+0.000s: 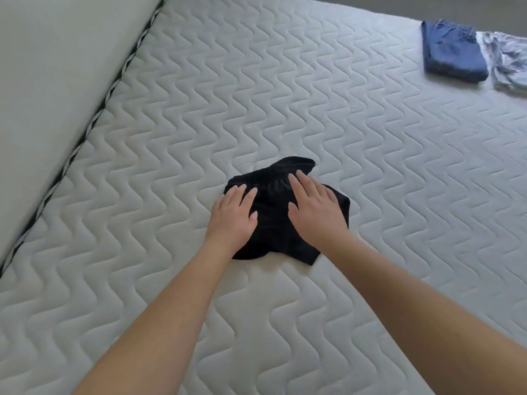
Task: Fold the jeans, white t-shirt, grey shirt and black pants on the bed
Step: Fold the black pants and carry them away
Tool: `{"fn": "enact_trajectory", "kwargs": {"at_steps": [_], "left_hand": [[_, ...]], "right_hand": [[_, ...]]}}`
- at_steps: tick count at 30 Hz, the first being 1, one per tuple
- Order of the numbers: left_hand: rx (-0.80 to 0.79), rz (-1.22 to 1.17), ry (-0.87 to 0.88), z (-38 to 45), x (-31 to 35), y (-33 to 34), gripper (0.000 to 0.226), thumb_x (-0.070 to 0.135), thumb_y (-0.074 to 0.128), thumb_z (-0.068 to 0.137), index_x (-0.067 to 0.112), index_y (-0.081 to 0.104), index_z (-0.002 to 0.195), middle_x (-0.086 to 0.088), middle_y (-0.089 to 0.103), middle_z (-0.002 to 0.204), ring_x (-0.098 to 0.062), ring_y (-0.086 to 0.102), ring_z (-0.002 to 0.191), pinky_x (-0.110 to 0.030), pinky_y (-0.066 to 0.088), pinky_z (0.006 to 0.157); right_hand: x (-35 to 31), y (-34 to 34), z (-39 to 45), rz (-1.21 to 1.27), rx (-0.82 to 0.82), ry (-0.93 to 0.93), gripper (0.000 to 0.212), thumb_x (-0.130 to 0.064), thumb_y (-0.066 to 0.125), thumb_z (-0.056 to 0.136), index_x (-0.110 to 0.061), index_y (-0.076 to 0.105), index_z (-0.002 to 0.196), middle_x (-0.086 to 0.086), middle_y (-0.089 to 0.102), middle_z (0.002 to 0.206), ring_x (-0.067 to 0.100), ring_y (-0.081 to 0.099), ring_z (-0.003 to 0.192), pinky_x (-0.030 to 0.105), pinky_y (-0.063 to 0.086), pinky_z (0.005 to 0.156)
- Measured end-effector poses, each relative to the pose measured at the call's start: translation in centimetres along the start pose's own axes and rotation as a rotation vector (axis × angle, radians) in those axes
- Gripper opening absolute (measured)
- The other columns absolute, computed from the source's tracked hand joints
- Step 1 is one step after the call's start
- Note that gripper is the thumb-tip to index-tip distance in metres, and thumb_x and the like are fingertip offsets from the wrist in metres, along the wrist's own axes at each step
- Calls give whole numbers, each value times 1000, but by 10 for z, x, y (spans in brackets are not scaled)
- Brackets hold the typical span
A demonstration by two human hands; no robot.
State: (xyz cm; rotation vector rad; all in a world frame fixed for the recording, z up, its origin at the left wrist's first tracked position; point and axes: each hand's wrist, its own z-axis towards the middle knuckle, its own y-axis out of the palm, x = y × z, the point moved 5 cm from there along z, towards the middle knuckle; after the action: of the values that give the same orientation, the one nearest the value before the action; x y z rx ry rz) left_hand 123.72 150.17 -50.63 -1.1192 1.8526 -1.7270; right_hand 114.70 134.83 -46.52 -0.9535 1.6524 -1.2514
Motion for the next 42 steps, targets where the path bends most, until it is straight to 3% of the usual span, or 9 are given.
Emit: {"fn": "enact_trajectory", "kwargs": {"at_steps": [6, 11, 15, 18, 21, 29, 35, 39, 42], "left_hand": [[7, 10, -53, 77, -28, 63, 61, 41, 36, 102, 27, 13, 157, 0, 13, 164, -20, 7, 151, -40, 13, 121], [-17, -1, -115, 108, -49, 152, 74, 46, 34, 99, 27, -8, 157, -1, -10, 165, -18, -10, 152, -39, 1, 123], [174, -49, -137, 113, -55, 198, 75, 43, 36, 92, 23, 7, 158, -6, 5, 165, -23, 4, 153, -42, 8, 121], [302, -65, -121, 116, -61, 208, 78, 43, 38, 86, 21, 16, 157, -10, 16, 164, -26, 15, 151, -44, 17, 119], [310, -63, -137, 118, -62, 206, 81, 44, 40, 85, 17, 15, 157, -9, 20, 163, -23, 19, 150, -42, 19, 118], [294, -20, -183, 126, -63, 205, 78, 42, 40, 81, 13, 30, 153, -7, 44, 147, -23, 38, 138, -46, 31, 109], [228, -8, -206, 136, -67, 204, 65, 45, 38, 82, 20, 48, 141, -6, 44, 145, -26, 36, 137, -45, 24, 106], [151, 6, -183, 131, -62, 199, 57, 39, 50, 88, 23, 44, 142, -3, 37, 148, -23, 28, 140, -45, 22, 108], [125, -30, -184, 97, -50, 204, 55, 32, 60, 86, 20, 48, 139, -7, 42, 144, -27, 34, 138, -48, 27, 105]], "right_hand": [[16, 71, 84, 35, 14, -21, 62, -38, 31, 103, -18, 8, 157, 1, 6, 165, 17, 2, 152, 38, 7, 122], [45, 153, 136, -44, 17, 0, 79, -60, 31, 97, -26, -10, 156, 1, -19, 163, 21, -13, 151, 45, -2, 123], [70, 215, 165, -38, 32, 13, 84, -75, 33, 86, -44, -7, 152, -1, -25, 161, 26, -17, 150, 61, 2, 115], [76, 243, 169, -10, 123, 48, 76, -77, 34, 83, -46, 15, 149, 0, -15, 163, 25, -9, 151, 63, 13, 113], [75, 243, 170, -2, 211, 61, 70, -74, 39, 81, -41, 32, 143, 4, 2, 164, 26, 3, 151, 61, 24, 109], [73, 237, 174, 40, 222, 48, 65, -69, 40, 82, -37, 41, 139, 3, 20, 159, 25, 11, 149, 59, 24, 111], [73, 237, 174, 49, 247, 56, 56, -64, 42, 86, -32, 51, 132, 2, 34, 152, 24, 19, 147, 55, 28, 108], [71, 233, 152, 81, 202, 111, 50, -59, 45, 92, -30, 51, 133, 1, 38, 149, 22, 23, 145, 48, 34, 102], [67, 242, 99, 121, 212, 125, 47, -55, 44, 93, -28, 52, 130, 3, 44, 145, 24, 29, 142, 47, 37, 101]]}}
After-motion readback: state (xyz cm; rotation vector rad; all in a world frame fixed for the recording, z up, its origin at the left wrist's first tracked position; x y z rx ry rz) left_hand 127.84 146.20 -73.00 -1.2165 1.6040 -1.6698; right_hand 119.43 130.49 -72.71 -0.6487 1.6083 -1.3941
